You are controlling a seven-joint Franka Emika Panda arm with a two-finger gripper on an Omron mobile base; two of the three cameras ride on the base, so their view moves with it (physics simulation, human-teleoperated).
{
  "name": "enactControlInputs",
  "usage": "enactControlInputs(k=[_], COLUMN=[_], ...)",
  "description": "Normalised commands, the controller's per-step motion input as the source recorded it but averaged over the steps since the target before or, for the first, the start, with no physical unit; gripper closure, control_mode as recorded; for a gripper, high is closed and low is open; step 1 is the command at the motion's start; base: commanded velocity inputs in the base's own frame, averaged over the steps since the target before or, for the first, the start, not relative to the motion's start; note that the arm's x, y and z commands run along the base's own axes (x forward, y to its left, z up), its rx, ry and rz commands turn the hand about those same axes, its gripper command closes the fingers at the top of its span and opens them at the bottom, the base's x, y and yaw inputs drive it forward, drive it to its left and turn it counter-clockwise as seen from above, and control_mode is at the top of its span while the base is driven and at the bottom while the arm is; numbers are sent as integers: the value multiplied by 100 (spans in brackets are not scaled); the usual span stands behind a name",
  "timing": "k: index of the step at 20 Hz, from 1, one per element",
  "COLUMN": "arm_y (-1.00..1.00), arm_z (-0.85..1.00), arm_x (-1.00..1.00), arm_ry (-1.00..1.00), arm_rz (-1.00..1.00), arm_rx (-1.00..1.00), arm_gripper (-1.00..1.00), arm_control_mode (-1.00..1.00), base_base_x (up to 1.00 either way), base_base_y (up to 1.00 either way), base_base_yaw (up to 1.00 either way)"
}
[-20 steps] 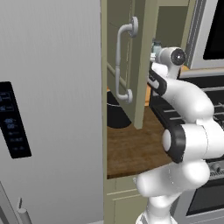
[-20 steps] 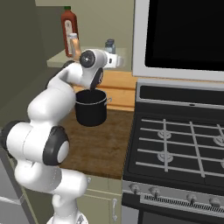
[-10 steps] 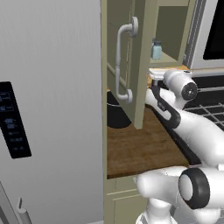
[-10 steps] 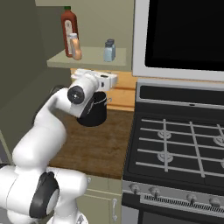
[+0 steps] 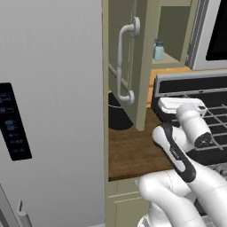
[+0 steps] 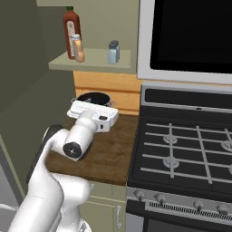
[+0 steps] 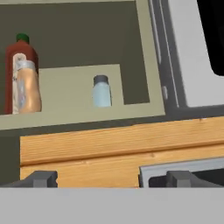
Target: Put the shaker and condiment bottle from the counter next to their counterparts in the cabinet.
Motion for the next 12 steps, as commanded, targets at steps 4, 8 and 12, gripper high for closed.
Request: enactControlInputs(k=[4,8,12], arm_y=[0,0,7], arm_z=[-85,-66,-4], arm_x=[-88,-30,0], arm_ry=[1,18,10], arm_rz=[0,0,0], arm_rx=[0,0,0], arm_gripper=[-100,-100,-100], arm_control_mode=[-100,-100,-100], base_base_x=[0,0,0], base_base_y=[0,0,0], base_base_yaw=[0,0,0])
